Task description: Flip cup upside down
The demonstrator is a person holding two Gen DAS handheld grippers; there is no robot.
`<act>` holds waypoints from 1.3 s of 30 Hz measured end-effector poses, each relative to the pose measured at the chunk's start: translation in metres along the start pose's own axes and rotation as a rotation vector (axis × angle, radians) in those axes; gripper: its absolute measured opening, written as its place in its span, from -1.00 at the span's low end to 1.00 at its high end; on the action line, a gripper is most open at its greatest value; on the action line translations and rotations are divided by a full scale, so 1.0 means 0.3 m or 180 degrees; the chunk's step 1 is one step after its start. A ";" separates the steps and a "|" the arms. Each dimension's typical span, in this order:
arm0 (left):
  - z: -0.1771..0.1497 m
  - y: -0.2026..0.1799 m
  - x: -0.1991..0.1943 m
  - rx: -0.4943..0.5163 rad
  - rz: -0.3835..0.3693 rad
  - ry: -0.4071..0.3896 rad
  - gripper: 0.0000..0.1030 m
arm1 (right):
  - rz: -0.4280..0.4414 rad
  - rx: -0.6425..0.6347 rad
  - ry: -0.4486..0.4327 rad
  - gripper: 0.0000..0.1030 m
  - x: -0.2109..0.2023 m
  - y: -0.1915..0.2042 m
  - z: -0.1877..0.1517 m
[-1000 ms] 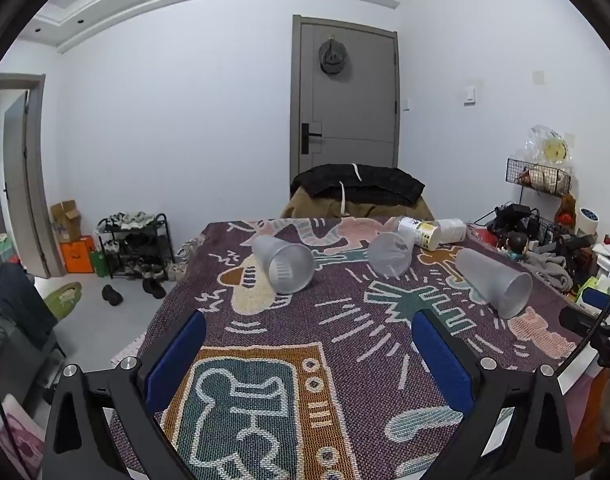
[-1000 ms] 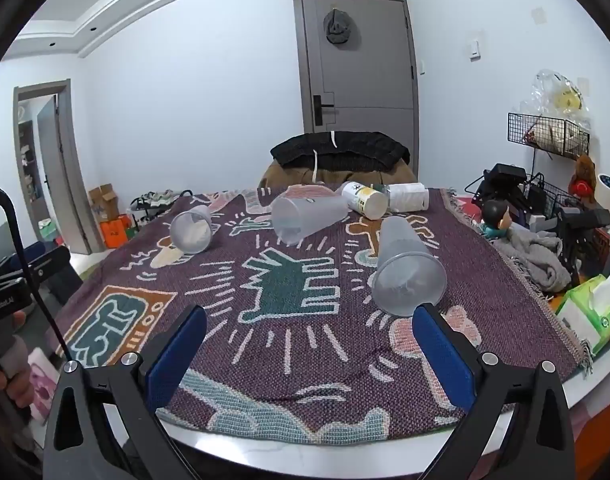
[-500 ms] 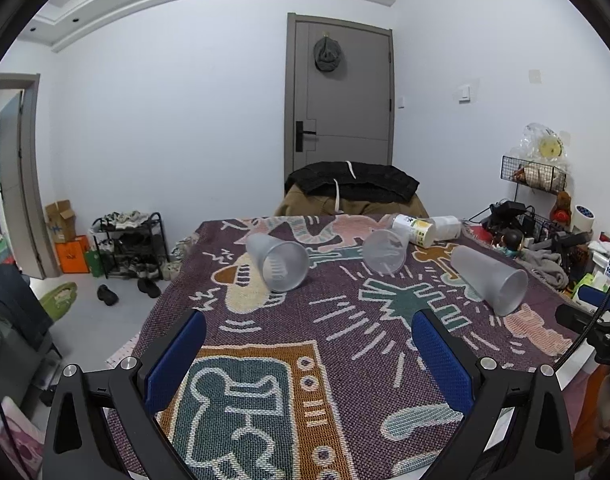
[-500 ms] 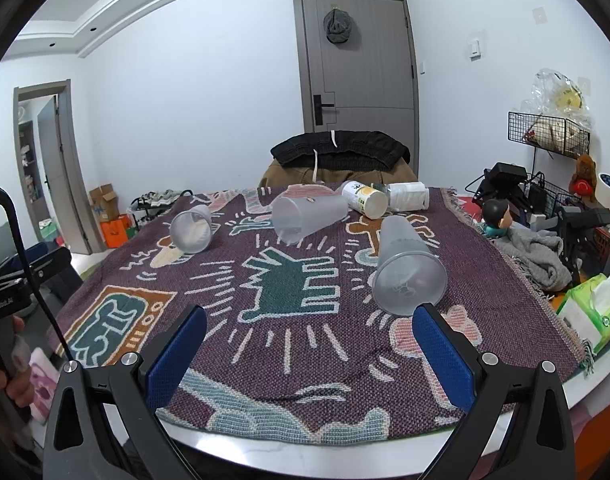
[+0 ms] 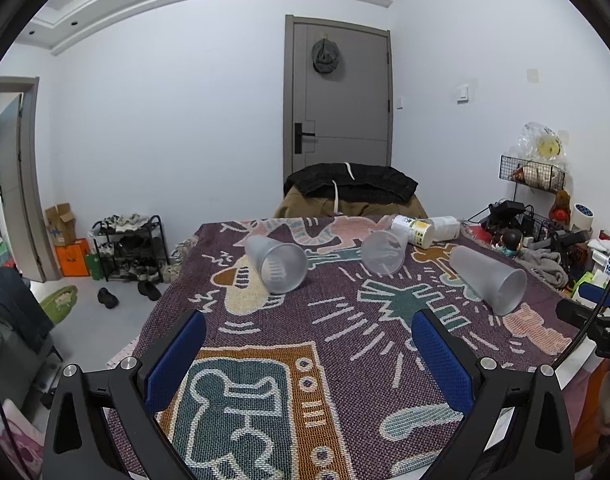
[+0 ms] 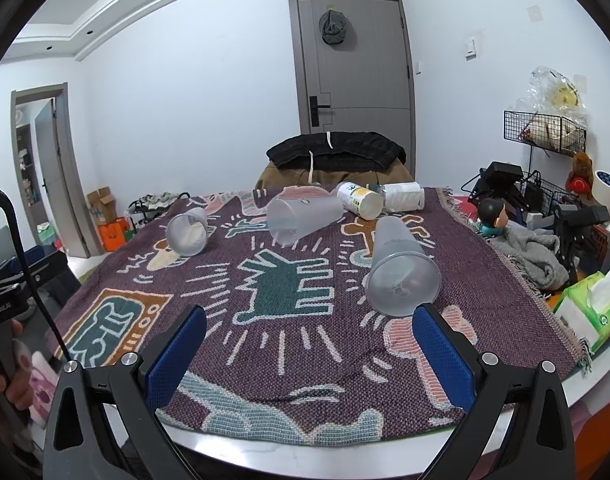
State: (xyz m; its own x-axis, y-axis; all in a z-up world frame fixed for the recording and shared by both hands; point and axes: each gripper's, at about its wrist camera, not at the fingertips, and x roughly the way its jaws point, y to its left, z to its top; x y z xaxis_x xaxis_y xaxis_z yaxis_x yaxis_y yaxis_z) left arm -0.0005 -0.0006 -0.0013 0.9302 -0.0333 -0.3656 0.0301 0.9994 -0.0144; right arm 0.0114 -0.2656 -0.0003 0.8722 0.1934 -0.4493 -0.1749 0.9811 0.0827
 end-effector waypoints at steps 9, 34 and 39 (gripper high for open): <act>0.003 0.002 -0.001 -0.0011 0.0060 0.0007 1.00 | -0.0006 0.0007 0.0010 1.00 0.000 -0.009 0.000; 0.005 0.000 0.012 -0.0011 0.0081 0.0026 0.99 | -0.0023 0.0004 0.0038 1.00 0.011 -0.011 -0.009; 0.003 0.000 0.012 -0.0033 0.0096 0.0008 0.99 | -0.0022 0.0007 0.0060 1.00 0.011 -0.013 -0.011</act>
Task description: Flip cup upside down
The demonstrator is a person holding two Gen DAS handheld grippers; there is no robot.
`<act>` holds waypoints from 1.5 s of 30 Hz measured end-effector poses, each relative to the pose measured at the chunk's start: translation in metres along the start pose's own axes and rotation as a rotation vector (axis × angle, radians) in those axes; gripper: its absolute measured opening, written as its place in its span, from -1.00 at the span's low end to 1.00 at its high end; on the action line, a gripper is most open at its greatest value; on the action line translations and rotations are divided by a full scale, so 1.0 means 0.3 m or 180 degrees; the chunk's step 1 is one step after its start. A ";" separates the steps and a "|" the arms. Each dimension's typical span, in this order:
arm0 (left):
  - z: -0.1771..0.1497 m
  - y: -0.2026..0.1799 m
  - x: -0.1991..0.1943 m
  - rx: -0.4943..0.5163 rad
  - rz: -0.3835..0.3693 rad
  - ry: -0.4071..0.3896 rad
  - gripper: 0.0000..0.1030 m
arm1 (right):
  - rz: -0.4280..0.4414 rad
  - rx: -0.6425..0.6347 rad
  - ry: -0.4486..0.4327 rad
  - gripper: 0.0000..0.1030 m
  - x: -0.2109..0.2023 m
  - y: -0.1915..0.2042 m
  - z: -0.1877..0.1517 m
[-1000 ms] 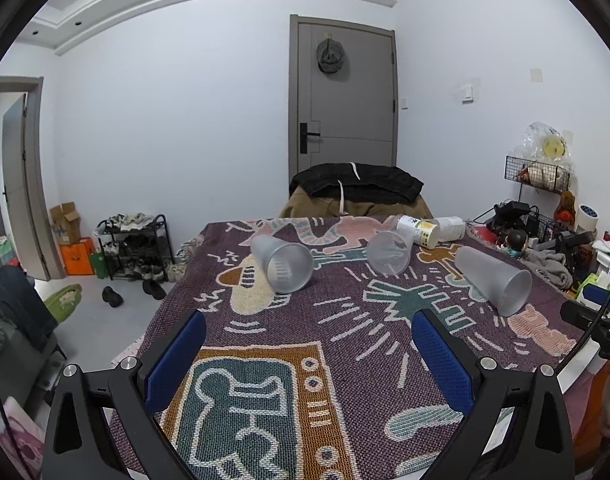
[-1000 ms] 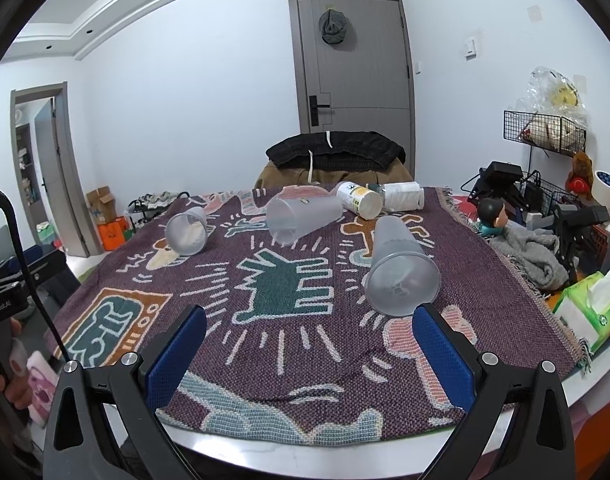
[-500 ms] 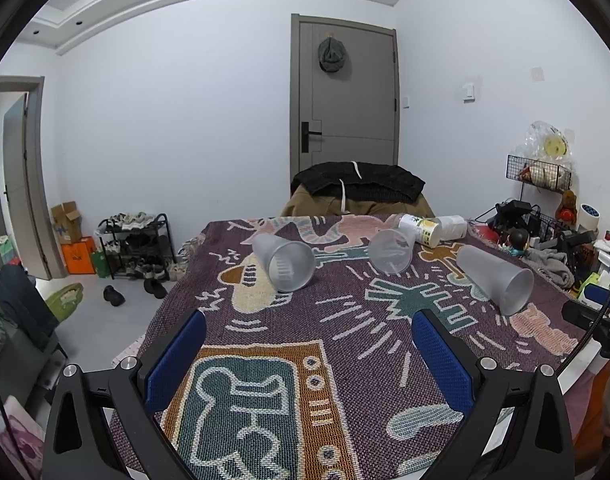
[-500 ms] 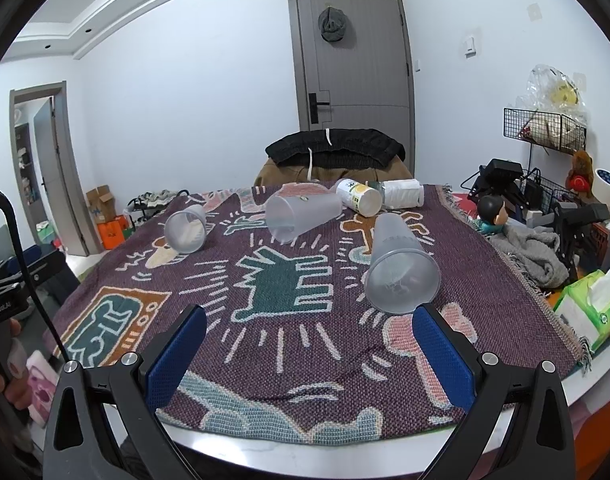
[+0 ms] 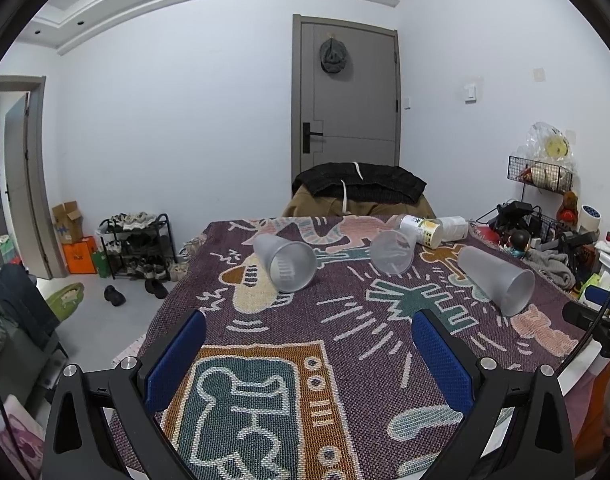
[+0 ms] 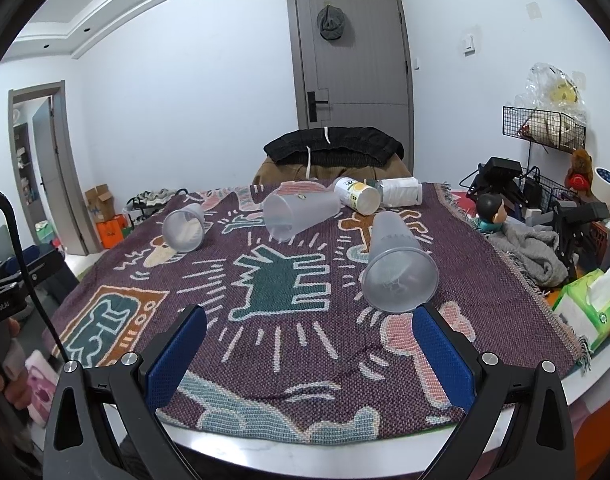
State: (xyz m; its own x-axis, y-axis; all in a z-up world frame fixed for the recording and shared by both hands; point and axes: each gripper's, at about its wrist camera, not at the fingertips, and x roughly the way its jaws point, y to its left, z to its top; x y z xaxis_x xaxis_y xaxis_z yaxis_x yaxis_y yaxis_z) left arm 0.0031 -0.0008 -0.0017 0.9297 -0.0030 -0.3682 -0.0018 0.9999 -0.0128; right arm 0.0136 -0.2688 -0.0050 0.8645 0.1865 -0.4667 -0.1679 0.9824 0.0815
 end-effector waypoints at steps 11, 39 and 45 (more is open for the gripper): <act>0.013 0.008 0.007 -0.0061 0.0046 -0.0008 0.99 | -0.0110 -0.0069 0.0028 1.00 0.019 -0.005 0.032; 0.064 0.002 0.230 -0.0119 0.0064 0.0156 0.99 | -0.0705 0.0436 0.0652 1.00 0.409 -0.247 0.208; 0.034 0.011 0.308 -0.0196 0.0062 0.0413 0.99 | -0.0784 0.0475 0.0839 1.00 0.507 -0.307 0.194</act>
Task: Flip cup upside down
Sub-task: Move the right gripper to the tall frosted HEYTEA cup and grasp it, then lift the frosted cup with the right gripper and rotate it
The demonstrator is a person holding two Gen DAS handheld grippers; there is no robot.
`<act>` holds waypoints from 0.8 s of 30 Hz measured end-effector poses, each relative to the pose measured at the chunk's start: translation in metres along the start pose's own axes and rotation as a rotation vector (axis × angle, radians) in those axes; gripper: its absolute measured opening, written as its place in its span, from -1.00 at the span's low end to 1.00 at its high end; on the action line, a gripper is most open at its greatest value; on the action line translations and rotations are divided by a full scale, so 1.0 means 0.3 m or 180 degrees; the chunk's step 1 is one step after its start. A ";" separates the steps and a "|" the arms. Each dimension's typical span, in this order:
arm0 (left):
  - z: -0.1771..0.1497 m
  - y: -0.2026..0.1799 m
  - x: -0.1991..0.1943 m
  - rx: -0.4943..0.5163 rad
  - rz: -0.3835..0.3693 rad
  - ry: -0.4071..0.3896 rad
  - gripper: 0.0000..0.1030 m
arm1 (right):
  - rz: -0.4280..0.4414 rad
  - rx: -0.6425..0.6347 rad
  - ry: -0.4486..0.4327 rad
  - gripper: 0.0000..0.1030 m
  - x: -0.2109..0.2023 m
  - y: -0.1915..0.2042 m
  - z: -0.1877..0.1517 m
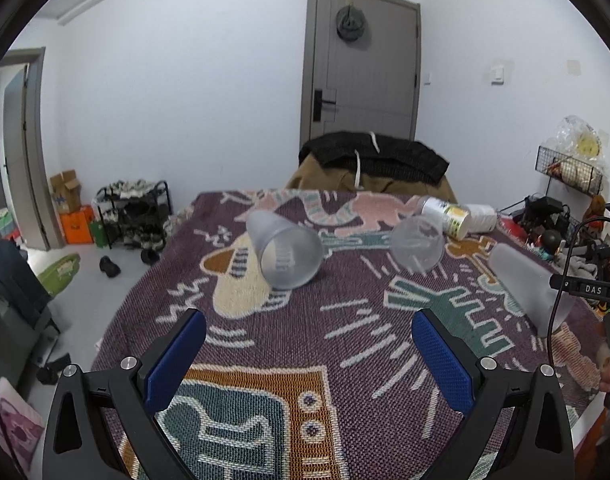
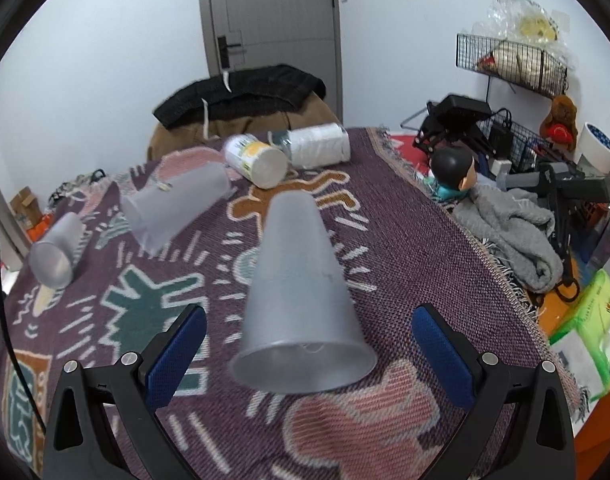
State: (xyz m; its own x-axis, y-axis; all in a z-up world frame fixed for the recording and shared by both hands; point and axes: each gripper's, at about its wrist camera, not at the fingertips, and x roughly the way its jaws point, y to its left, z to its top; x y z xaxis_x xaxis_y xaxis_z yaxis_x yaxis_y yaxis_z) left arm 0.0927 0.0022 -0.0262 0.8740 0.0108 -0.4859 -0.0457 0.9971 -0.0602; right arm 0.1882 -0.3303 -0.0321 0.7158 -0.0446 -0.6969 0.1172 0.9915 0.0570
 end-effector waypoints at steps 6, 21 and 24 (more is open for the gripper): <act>-0.037 0.021 0.062 -0.0069 -0.0021 0.0217 1.00 | 0.0051 0.0050 0.0248 1.00 0.099 -0.024 0.022; -0.044 0.083 0.056 -0.0210 0.0006 0.0247 0.99 | 0.0480 0.0104 0.0608 0.48 0.132 0.016 0.037; -0.042 0.099 0.046 -0.0236 0.0016 0.0231 0.99 | 0.0635 0.0116 0.0571 0.47 0.096 0.027 0.038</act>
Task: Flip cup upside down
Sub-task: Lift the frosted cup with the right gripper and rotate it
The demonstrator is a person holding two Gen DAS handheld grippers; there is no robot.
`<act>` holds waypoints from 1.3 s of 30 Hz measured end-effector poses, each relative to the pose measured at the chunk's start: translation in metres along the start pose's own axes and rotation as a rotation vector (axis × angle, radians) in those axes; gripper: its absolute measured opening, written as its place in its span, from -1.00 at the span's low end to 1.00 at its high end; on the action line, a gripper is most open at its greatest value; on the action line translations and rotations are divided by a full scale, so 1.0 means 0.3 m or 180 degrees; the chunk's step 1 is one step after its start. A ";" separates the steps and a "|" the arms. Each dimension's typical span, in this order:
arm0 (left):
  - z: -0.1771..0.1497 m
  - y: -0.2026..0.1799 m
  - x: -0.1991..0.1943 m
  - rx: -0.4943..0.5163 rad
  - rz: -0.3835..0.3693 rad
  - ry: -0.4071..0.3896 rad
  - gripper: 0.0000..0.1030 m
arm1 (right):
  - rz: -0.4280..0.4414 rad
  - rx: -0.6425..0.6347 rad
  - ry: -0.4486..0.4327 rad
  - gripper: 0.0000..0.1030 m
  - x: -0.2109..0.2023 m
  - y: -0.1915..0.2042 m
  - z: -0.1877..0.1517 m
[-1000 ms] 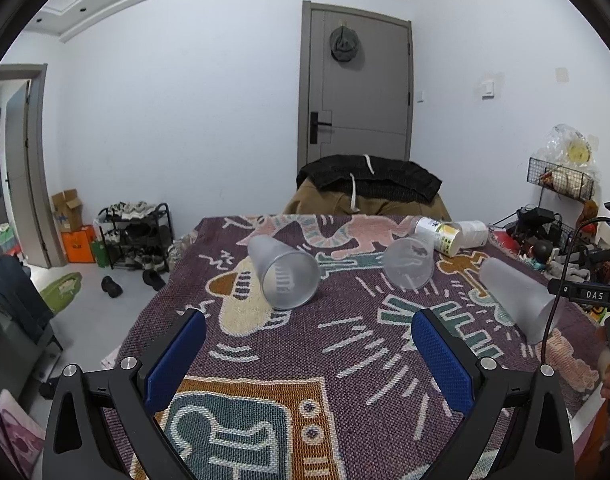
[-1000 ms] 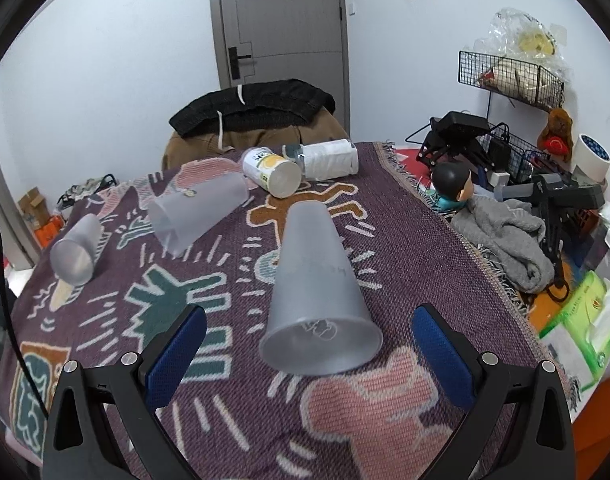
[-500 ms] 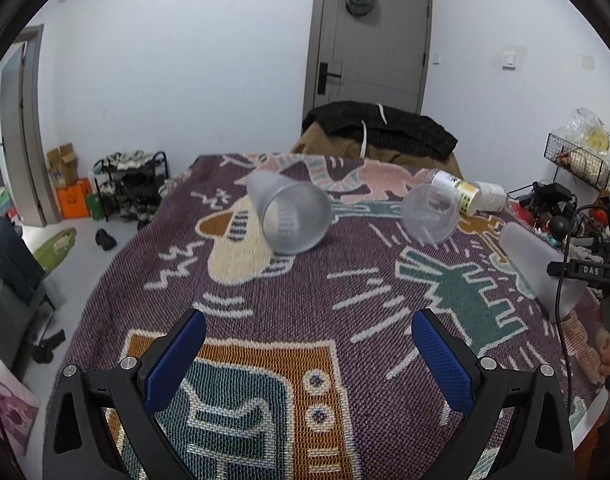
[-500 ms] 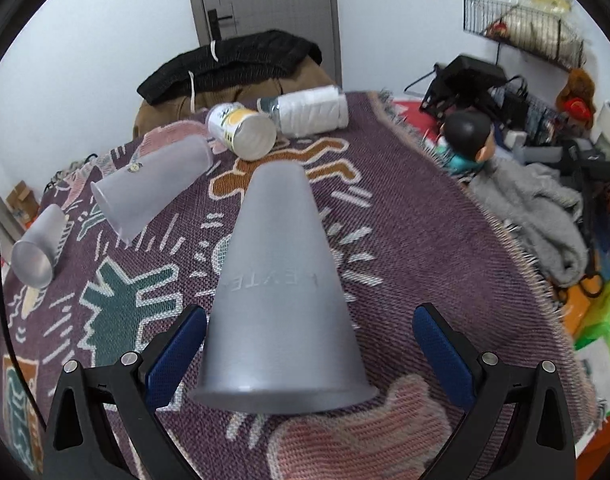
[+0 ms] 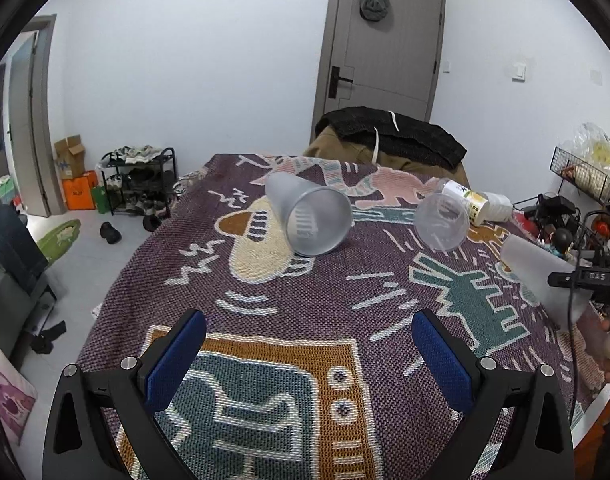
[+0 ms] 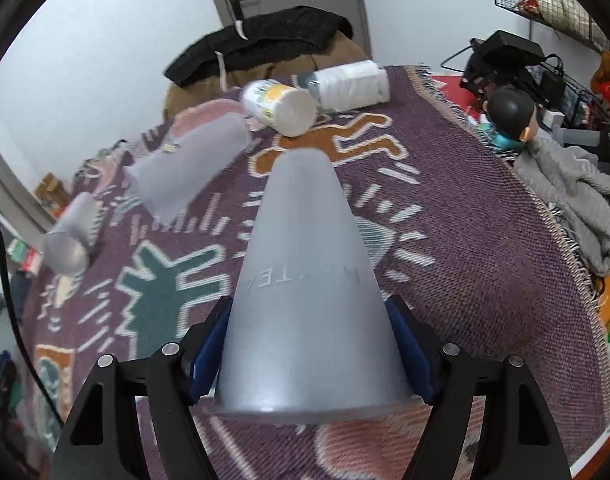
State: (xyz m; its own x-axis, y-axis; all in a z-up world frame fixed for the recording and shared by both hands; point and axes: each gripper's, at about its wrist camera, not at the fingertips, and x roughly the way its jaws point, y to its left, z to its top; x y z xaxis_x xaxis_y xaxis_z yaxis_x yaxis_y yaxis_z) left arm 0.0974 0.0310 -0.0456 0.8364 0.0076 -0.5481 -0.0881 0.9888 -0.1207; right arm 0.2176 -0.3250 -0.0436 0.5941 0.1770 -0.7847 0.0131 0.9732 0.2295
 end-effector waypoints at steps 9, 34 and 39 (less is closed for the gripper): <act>0.002 0.042 -0.044 -0.0059 -0.0004 -0.0051 0.99 | 0.0428 -0.0073 -0.0134 0.46 -0.123 0.106 -0.052; -0.107 0.219 -0.238 -0.0059 -0.0088 -0.0170 0.99 | 0.0956 -0.0205 -0.0157 0.47 -0.209 0.466 -0.304; -0.116 0.226 -0.241 0.0016 0.0054 -0.0167 0.99 | 0.0977 -0.0203 -0.0066 0.47 -0.162 0.526 -0.357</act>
State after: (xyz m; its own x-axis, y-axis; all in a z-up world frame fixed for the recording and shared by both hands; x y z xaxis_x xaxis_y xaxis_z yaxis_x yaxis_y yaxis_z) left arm 0.0123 0.0924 -0.0429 0.8621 0.0321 -0.5058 -0.1000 0.9891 -0.1076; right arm 0.1047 -0.1641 -0.0310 0.5788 0.4617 -0.6722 -0.2194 0.8821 0.4169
